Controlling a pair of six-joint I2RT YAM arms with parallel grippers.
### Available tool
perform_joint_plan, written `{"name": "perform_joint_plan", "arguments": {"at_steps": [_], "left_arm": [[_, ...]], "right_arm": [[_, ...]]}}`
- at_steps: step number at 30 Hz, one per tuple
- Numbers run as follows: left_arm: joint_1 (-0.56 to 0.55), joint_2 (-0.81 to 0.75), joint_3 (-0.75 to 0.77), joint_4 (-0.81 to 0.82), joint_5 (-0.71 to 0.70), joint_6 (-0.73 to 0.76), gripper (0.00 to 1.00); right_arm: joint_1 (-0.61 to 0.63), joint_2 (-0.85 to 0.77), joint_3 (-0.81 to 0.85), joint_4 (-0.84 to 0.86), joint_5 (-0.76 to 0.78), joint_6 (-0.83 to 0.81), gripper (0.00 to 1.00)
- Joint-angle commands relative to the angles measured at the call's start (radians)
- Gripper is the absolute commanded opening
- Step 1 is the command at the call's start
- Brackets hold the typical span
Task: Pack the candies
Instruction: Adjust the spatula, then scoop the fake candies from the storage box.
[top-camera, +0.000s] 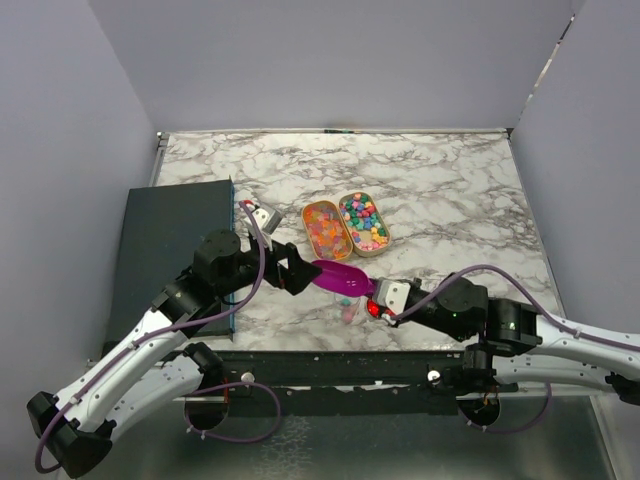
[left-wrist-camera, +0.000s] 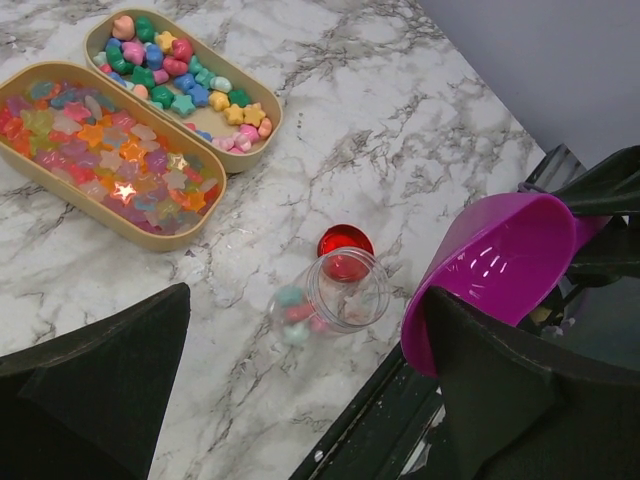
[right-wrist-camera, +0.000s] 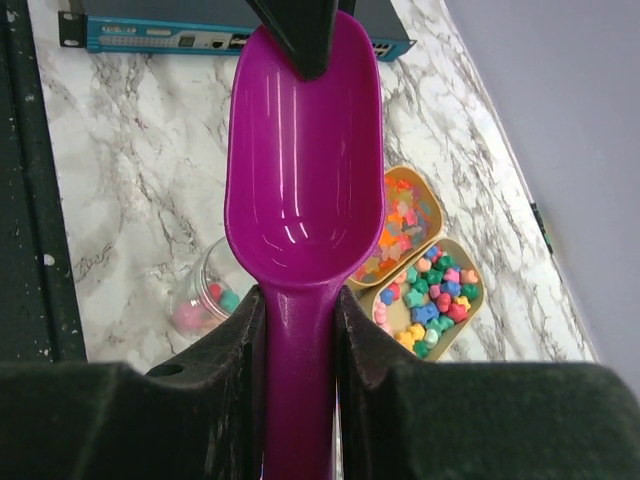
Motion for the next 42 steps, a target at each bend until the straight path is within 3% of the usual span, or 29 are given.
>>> {"name": "perform_joint_plan", "arguments": {"at_steps": [1, 6, 10, 20, 31, 42], "left_arm": [[0.010, 0.020, -0.010, -0.033, -0.043, 0.023, 0.99], [0.009, 0.025, -0.007, -0.033, -0.046, 0.029, 0.99], [0.009, 0.018, -0.013, -0.033, -0.043, 0.022, 0.99], [0.010, -0.008, 0.026, -0.033, -0.084, 0.032, 0.99], [0.010, -0.101, 0.045, -0.024, -0.220, 0.058, 0.99], [0.010, -0.185, 0.013, -0.036, -0.267, 0.065, 0.99]], "right_arm": [[0.006, -0.067, -0.006, 0.200, -0.127, -0.048, 0.01], [0.006, -0.088, -0.014, 0.231, -0.147, -0.050, 0.01], [0.006, -0.052, -0.016, 0.220, -0.060, -0.052, 0.01], [0.006, 0.064, 0.062, 0.070, 0.130, -0.002, 0.01], [-0.016, 0.135, 0.141, -0.102, 0.324, 0.112, 0.01], [-0.317, 0.356, 0.331, -0.256, 0.151, 0.199, 0.01]]}}
